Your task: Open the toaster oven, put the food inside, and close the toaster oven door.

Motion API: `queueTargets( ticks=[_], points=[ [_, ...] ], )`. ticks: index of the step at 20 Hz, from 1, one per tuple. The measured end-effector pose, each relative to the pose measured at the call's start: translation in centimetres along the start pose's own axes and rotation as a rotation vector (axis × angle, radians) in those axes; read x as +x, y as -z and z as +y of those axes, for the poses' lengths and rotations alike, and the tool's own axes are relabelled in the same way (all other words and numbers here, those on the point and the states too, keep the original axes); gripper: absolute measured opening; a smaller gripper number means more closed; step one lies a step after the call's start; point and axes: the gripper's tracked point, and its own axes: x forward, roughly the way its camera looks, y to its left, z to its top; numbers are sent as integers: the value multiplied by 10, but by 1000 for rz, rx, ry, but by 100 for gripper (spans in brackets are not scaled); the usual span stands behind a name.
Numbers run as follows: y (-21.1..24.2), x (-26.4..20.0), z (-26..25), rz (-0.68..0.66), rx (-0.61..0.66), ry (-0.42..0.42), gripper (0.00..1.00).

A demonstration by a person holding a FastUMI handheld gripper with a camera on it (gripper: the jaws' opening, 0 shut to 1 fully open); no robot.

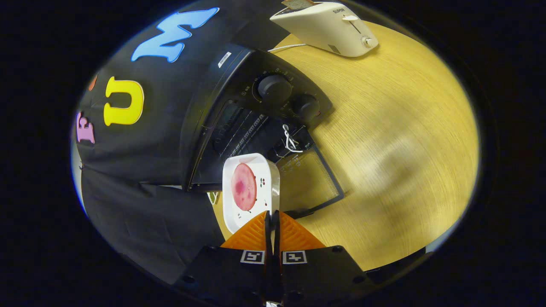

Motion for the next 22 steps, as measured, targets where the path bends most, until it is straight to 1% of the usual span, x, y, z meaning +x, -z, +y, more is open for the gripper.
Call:
queueTargets(
  ticks=[3, 6, 8, 10, 12, 15, 18, 21, 22],
  points=[
    [-15, 24, 8, -55, 79, -24, 1],
    [-19, 43, 20, -82, 116, -58, 2],
    [-25, 53, 23, -120, 135, -65, 2],
    [-33, 58, 25, -180, 127, -65, 2],
    [-40, 63, 31, -235, 120, -85, 2],
    [-45, 74, 38, -268, 138, -115, 2],
    [-51, 83, 43, -305, 167, -126, 2],
    [-63, 86, 57, -365, 200, -178, 4],
    [-65, 87, 58, -375, 209, -183, 4]
  ],
)
